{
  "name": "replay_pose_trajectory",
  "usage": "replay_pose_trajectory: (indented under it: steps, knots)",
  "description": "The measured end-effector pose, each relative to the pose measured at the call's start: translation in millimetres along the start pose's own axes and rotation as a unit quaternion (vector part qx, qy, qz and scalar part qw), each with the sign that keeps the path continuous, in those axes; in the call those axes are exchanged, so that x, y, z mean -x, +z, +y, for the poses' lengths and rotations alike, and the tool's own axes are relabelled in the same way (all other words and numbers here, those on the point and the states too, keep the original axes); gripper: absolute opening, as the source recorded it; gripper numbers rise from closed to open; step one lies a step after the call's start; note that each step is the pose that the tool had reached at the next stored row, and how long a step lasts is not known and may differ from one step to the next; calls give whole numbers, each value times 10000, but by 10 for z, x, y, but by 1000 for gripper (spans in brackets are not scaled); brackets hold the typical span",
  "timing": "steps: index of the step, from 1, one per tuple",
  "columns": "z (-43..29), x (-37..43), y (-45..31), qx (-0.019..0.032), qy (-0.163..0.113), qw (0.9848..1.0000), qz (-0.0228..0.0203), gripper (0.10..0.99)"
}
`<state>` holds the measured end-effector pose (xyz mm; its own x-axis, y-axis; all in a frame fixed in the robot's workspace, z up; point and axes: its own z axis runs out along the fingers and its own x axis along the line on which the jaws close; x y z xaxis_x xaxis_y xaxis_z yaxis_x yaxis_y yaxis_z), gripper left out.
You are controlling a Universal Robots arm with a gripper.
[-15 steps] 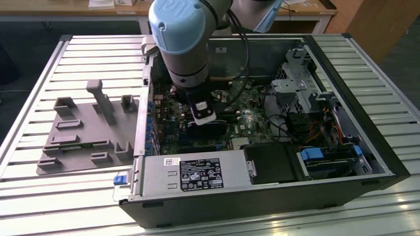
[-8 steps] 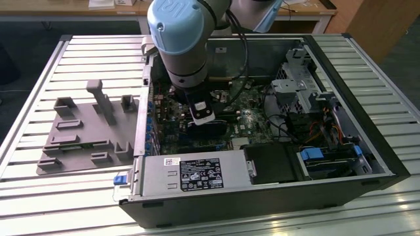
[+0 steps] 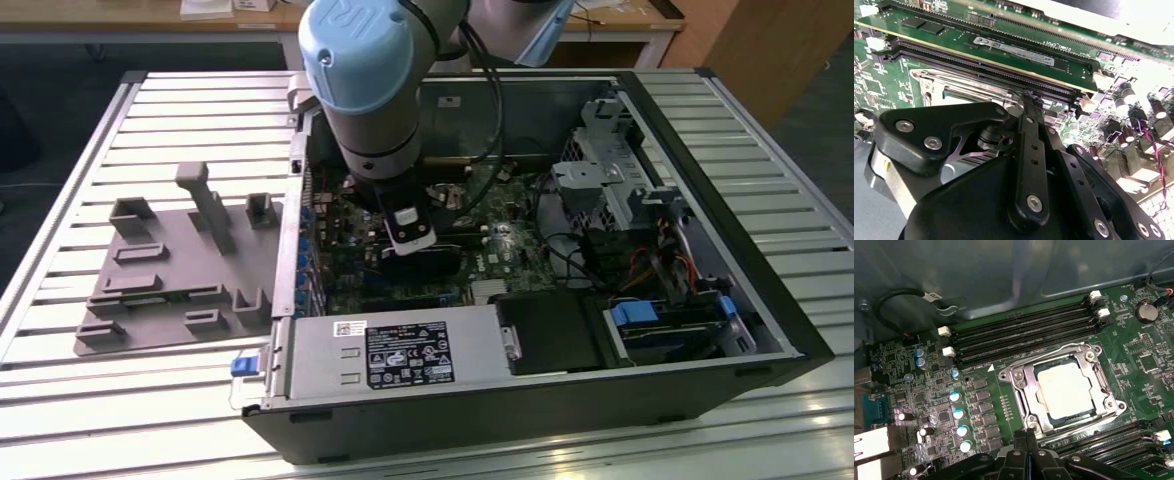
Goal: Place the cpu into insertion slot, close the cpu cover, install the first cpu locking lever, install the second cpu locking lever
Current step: 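Install the second cpu locking lever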
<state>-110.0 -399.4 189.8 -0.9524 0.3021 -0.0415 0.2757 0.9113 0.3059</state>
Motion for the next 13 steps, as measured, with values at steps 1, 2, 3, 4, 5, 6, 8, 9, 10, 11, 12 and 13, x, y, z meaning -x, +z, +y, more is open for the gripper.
replay_pose_trajectory:
  steps: [1, 2, 3, 4, 5, 6, 8, 9, 10, 11, 12, 13]
  knots:
    - [-1, -3, 1, 0, 0, 10000, 0, 102]
    - [-3, -5, 2, 2, -1, 10000, 1, 102]
    - [-4, -8, 3, 4, -1, 10000, 2, 102]
    - [-6, -12, 5, 6, -1, 10000, 2, 102]
    - [-7, -15, 6, 7, -1, 10000, 3, 102]
    - [-9, -19, 8, 10, 0, 10000, 4, 102]
    - [-10, -22, 8, 11, -1, 10000, 5, 102]
    - [-11, -23, 9, 11, -1, 10000, 5, 102]
    - [-12, -24, 10, 11, -1, 10000, 5, 102]
    - [-12, -24, 11, 11, 0, 10000, 5, 102]
    - [-13, -25, 12, 11, 0, 10000, 5, 102]
    - [-13, -26, 15, 11, 0, 10000, 5, 102]
